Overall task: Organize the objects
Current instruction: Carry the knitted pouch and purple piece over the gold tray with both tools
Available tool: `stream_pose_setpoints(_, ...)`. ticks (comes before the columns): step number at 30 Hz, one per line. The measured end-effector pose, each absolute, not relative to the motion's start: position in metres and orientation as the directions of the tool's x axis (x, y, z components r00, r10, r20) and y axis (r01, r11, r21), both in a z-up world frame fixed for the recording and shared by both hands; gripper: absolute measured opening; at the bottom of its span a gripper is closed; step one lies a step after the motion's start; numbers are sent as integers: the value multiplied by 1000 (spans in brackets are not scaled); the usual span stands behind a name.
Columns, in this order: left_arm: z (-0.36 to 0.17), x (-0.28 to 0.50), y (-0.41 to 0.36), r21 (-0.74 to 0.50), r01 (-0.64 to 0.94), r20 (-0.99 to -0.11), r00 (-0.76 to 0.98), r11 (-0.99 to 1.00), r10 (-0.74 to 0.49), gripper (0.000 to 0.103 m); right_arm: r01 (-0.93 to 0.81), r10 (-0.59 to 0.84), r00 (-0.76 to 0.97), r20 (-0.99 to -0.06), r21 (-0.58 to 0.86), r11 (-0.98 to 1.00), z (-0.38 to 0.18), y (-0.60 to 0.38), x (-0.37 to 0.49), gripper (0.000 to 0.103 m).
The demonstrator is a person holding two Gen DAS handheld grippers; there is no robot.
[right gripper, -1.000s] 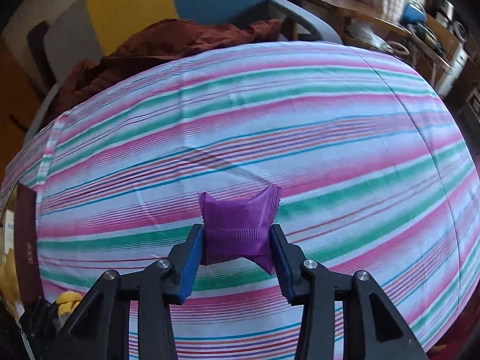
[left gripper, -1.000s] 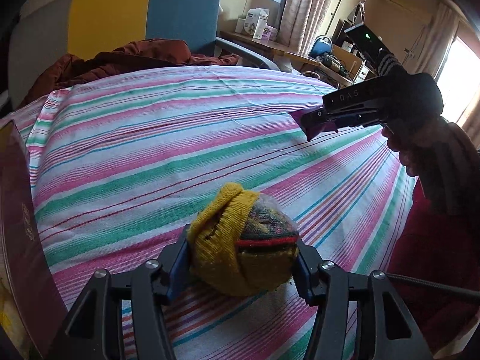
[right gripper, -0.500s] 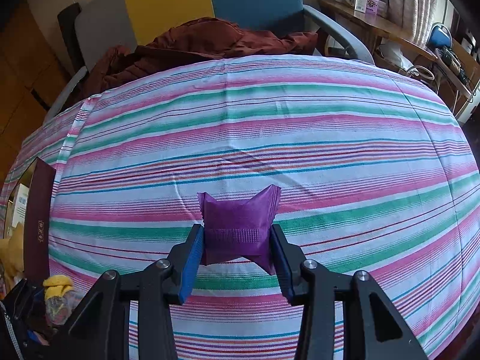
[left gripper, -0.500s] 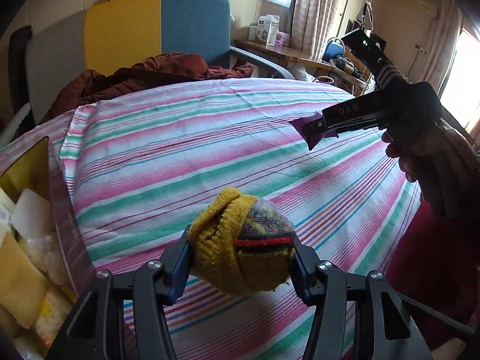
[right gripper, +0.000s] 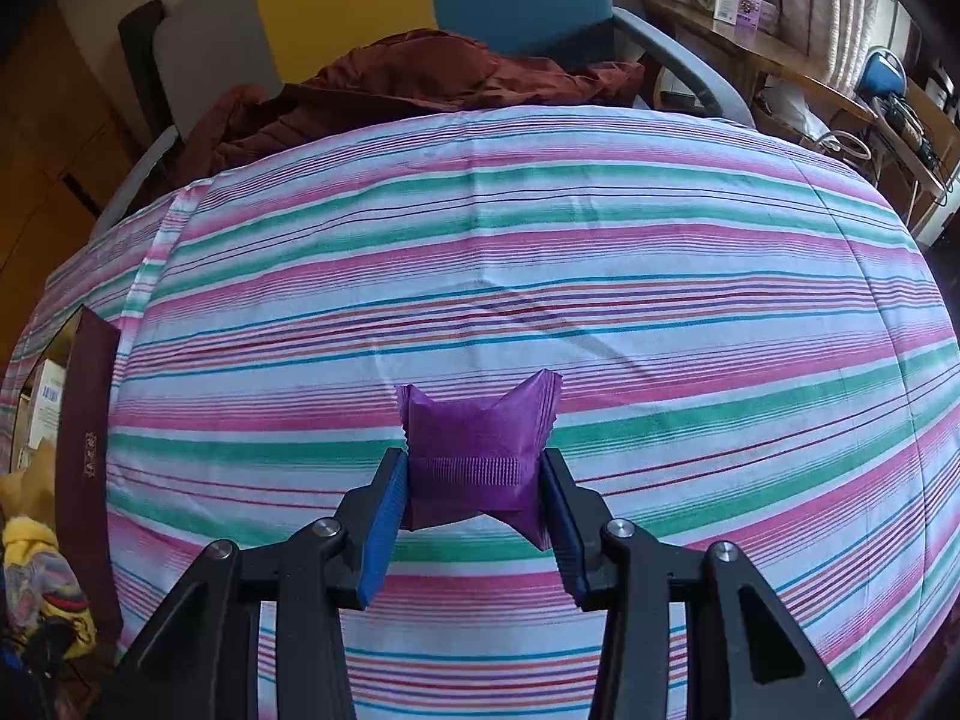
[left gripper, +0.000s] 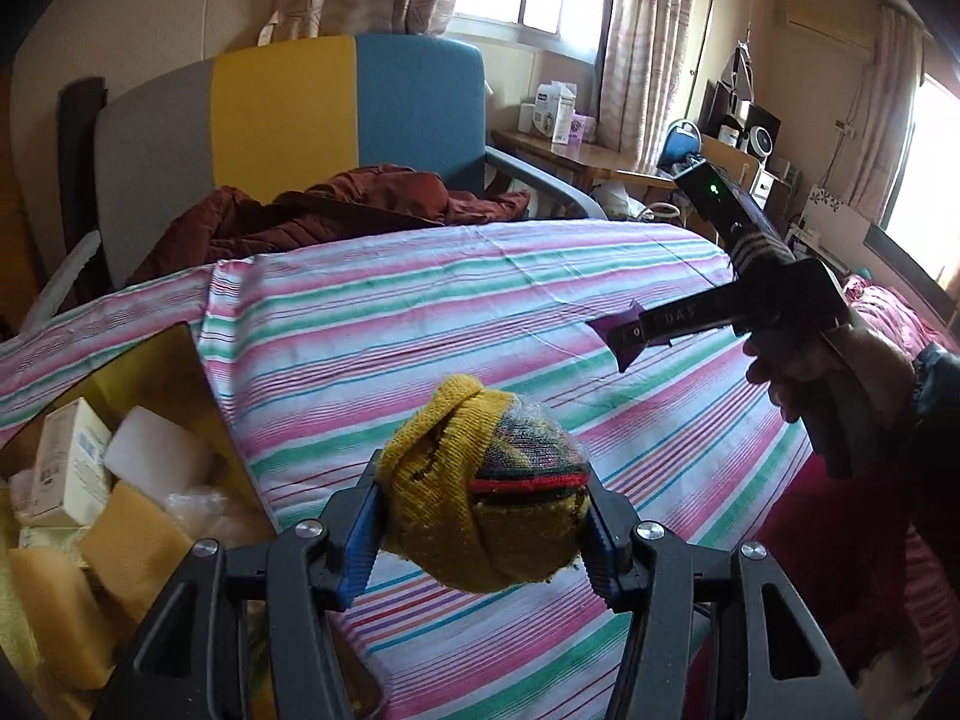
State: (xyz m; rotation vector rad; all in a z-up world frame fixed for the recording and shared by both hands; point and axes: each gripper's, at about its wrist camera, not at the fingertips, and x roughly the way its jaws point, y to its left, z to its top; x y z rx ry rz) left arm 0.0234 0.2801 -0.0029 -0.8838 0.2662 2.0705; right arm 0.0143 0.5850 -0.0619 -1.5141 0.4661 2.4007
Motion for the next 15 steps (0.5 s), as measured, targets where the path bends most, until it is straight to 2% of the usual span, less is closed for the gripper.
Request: stream_pose_setpoints(15,3,8,197,-153,-666,-648,-490,-730,583,57,-221,-104,-549,-829,264,-939,-28,461,1,44)
